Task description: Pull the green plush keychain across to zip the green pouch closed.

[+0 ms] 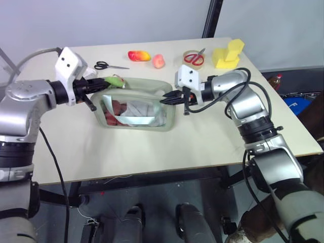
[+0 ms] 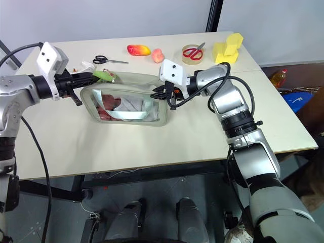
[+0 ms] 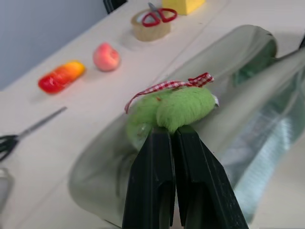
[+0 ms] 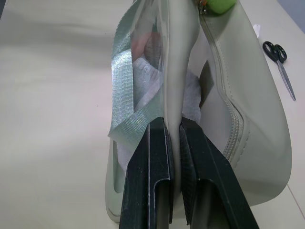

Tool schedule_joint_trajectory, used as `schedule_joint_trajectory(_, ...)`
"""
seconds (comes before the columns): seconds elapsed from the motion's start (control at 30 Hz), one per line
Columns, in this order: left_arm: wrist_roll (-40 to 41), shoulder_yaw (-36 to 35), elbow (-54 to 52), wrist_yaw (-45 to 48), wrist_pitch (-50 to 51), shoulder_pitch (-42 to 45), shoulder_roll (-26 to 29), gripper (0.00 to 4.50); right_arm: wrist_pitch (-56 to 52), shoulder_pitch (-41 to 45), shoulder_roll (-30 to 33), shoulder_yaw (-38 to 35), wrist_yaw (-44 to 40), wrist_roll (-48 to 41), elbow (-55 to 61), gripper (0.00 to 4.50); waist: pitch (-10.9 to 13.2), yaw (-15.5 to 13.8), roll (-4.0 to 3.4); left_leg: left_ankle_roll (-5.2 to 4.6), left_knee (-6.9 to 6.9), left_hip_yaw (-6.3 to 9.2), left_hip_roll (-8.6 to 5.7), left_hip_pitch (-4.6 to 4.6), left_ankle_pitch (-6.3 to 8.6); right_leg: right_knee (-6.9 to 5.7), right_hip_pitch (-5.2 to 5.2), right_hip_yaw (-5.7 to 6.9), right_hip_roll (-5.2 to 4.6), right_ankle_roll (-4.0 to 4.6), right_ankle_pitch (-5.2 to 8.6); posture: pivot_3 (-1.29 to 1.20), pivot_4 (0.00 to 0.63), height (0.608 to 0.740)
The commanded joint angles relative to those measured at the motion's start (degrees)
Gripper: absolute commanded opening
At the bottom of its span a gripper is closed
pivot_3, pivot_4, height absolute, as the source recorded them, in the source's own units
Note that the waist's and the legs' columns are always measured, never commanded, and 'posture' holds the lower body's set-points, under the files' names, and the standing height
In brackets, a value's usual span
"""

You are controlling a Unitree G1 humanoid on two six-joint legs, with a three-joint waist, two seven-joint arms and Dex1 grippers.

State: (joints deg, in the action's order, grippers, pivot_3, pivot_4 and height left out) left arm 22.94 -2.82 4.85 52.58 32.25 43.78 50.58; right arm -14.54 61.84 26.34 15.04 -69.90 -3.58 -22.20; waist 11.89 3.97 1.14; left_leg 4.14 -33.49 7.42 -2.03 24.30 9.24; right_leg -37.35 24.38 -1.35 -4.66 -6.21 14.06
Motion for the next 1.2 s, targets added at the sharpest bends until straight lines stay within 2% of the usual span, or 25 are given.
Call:
schedule_joint_trajectory(0.03,-0.30,-1.77,-1.02,1.88,0.50,0.91,2.58,1.37,0.19,0.04,0.30,-0.54,0.18,-0.07,0.96,0.00,0.00,0.02,0.00,0.00,0.00,0.00,0.00,0.00,0.00,0.00,0.00,0.00,0.00,0.00,0.00,0.00,0.150,0.740)
schedule_joint_trajectory(0.13,-0.98,-1.71,-1.98,4.77,0.34,-1.15,5.91,2.96,0.60,0.36,0.05,-0.50,0.21,-0.05,0.35,0.00,0.00,0.12,0.00,0.00,0.00,0.00,0.00,0.00,0.00,-0.01,0.00,0.00,0.00,0.00,0.00,0.00,0.150,0.740)
schedule_joint_trajectory(0.23,-0.73,-2.61,-2.27,6.18,0.97,-2.24,8.31,4.35,1.06,0.74,-0.20,-0.51,0.24,-0.01,-0.40,0.00,0.00,0.03,0.00,0.00,0.01,0.00,0.00,0.00,0.00,-0.01,0.01,0.00,0.00,0.00,0.00,0.00,0.150,0.740)
schedule_joint_trajectory(0.27,-0.80,-2.78,-2.22,6.41,0.98,-2.49,8.92,4.47,1.19,0.86,-0.28,-0.52,0.25,-0.02,-0.62,0.00,0.00,0.03,-0.01,0.00,0.01,0.00,0.00,0.01,0.00,-0.01,0.01,0.00,0.00,0.00,0.00,0.00,0.150,0.740)
schedule_joint_trajectory(0.43,-2.03,-4.81,-0.24,4.96,-0.27,-4.88,10.29,4.47,1.37,0.92,-0.61,-0.48,0.11,-0.21,-0.55,0.00,0.01,0.14,-0.01,-0.01,0.00,0.00,0.00,0.00,0.00,-0.02,0.01,0.00,0.00,0.00,0.00,0.00,0.150,0.740)
schedule_joint_trajectory(0.73,-4.65,-3.31,6.58,1.67,-5.22,-4.81,2.41,4.47,0.82,0.78,-0.68,-0.21,-0.56,-0.23,0.13,0.00,0.00,0.05,-0.01,-0.01,-0.08,0.01,0.00,0.02,0.00,-0.07,0.01,0.01,0.01,0.00,0.00,0.00,0.150,0.740)
schedule_joint_trajectory(0.83,-3.82,-3.84,5.84,3.31,-4.69,-4.74,2.14,3.76,0.76,0.88,-0.58,-0.24,-0.62,-0.16,0.06,0.00,0.00,0.05,0.00,-0.01,-0.08,0.01,0.01,0.02,0.00,-0.09,0.02,0.01,0.01,0.00,0.00,0.00,0.150,0.740)
schedule_joint_trajectory(1.07,-1.88,-6.05,1.30,5.48,-2.07,-7.43,3.86,0.25,0.72,0.60,-0.38,-0.33,-0.32,-0.02,0.31,0.00,0.01,0.05,-0.01,-0.01,-0.08,0.01,0.00,0.02,0.00,-0.10,0.02,0.00,0.01,0.00,0.00,0.00,0.150,0.740)
schedule_joint_trajectory(1.1,-1.62,-6.22,0.68,5.61,-1.80,-7.97,4.03,0.12,0.76,0.65,-0.42,-0.34,-0.27,0.00,0.19,0.00,0.01,0.03,-0.01,-0.01,-0.08,0.01,0.00,0.02,0.00,-0.10,0.02,0.00,0.01,0.00,0.00,0.00,0.150,0.740)
schedule_joint_trajectory(1.2,-1.33,-6.50,-0.73,4.73,-1.00,-9.32,3.69,0.12,0.85,0.86,-0.63,-0.37,-0.04,0.06,-0.11,0.00,0.01,0.01,-0.01,-0.01,-0.09,0.01,0.00,0.02,0.00,-0.10,0.02,0.00,0.01,0.00,0.00,0.00,0.150,0.740)
